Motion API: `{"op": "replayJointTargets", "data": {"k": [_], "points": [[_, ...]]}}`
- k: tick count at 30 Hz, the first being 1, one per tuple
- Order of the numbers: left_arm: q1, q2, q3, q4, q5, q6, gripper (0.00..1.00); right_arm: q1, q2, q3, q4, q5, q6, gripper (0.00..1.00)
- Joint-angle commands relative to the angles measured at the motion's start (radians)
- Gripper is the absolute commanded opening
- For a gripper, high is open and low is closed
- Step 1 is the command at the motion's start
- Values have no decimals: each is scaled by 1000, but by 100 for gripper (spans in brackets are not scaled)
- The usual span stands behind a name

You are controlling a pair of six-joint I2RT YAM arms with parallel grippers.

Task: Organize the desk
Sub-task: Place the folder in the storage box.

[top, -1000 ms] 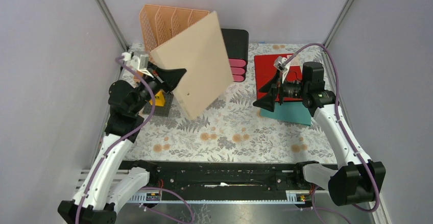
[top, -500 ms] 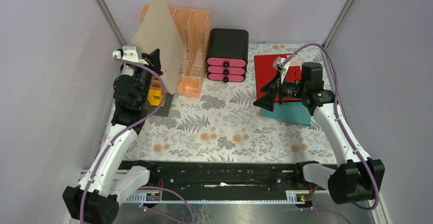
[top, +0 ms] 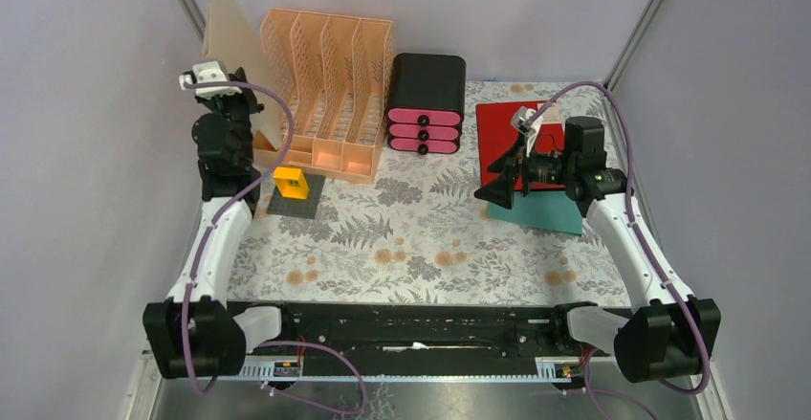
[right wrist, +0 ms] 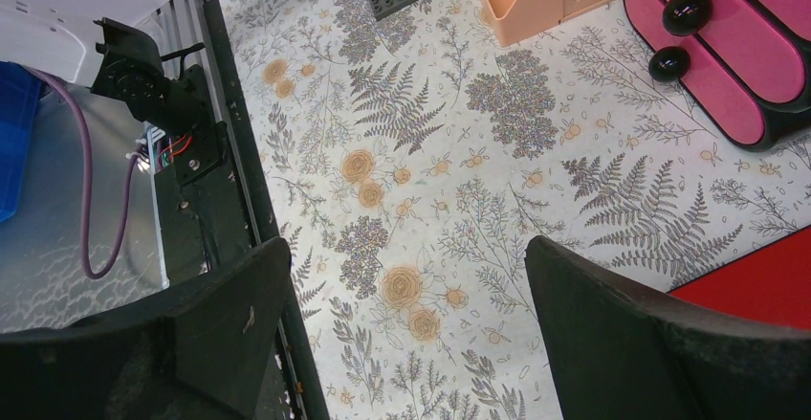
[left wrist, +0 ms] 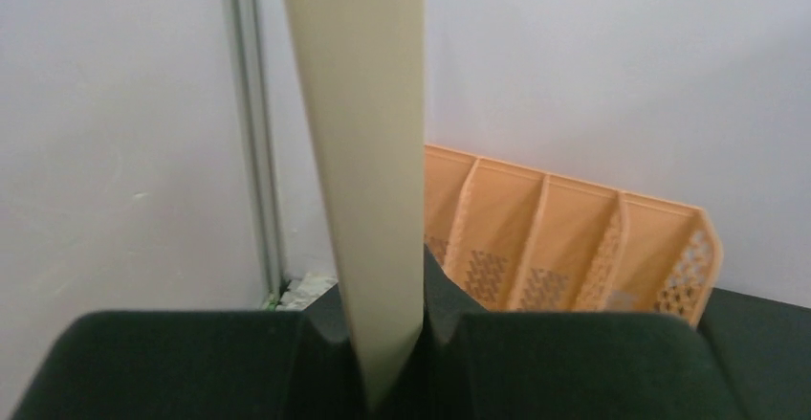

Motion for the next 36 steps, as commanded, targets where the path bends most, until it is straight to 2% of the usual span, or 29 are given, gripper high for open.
{"op": "replayJointTargets", "data": {"k": [1,9,17,25,36], "points": [[101,80,88,157,175,-13,0,-3,-2,20,-1,-2,-17,100],[197,250,128,242,409,-22,0,-3,16,19,0,-10,-14,100],[214,365,164,280,473,-2,0,-3,17,17,0,-9,-14,100],[221,505,276,271,563,33,0,-4,23,18,0,-9,-16,100],[221,638,337,373,629,14,0,-5,27,16,0,-12,-19,100]]}}
